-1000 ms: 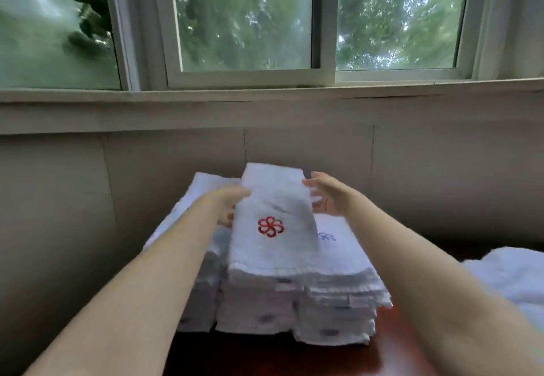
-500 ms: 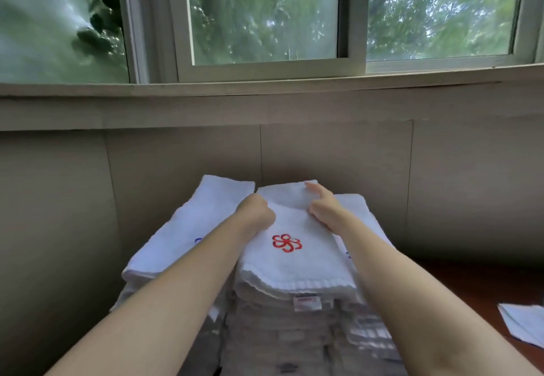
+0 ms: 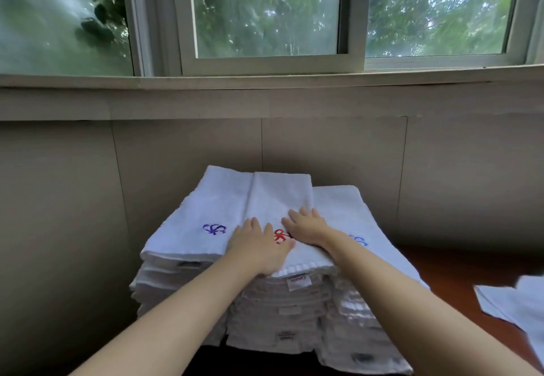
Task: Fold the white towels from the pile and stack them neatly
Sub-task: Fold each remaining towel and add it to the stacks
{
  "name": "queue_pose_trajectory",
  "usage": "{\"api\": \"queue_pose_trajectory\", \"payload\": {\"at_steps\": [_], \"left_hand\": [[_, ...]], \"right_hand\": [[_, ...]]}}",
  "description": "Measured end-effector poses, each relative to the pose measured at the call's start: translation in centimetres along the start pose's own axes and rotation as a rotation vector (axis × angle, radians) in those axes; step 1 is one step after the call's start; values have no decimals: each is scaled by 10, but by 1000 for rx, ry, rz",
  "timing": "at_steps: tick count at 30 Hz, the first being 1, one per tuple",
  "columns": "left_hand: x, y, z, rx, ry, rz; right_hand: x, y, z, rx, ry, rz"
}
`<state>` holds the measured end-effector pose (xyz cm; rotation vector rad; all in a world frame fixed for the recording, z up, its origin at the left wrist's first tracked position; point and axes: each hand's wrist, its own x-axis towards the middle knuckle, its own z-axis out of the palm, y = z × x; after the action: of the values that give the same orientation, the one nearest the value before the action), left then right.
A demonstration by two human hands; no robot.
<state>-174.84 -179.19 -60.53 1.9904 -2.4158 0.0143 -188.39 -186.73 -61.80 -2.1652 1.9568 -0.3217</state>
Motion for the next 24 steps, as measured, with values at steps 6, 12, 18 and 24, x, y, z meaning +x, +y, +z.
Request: {"api": "queue_pose_trajectory", "payload": {"at_steps": [6, 12, 18, 24], "left_hand": [[-25, 9, 12, 55, 125, -12], [-68, 19, 32, 20, 254, 39], [-128, 54, 55, -62, 326, 128], [-174, 133, 88, -196, 178, 336]], "right_hand": [[-64, -2, -7, 148, -88, -42], [-147, 0, -19, 58, -101, -144], [-261, 49, -16, 274, 105, -118], [-382, 171, 23, 201, 217, 272]]}}
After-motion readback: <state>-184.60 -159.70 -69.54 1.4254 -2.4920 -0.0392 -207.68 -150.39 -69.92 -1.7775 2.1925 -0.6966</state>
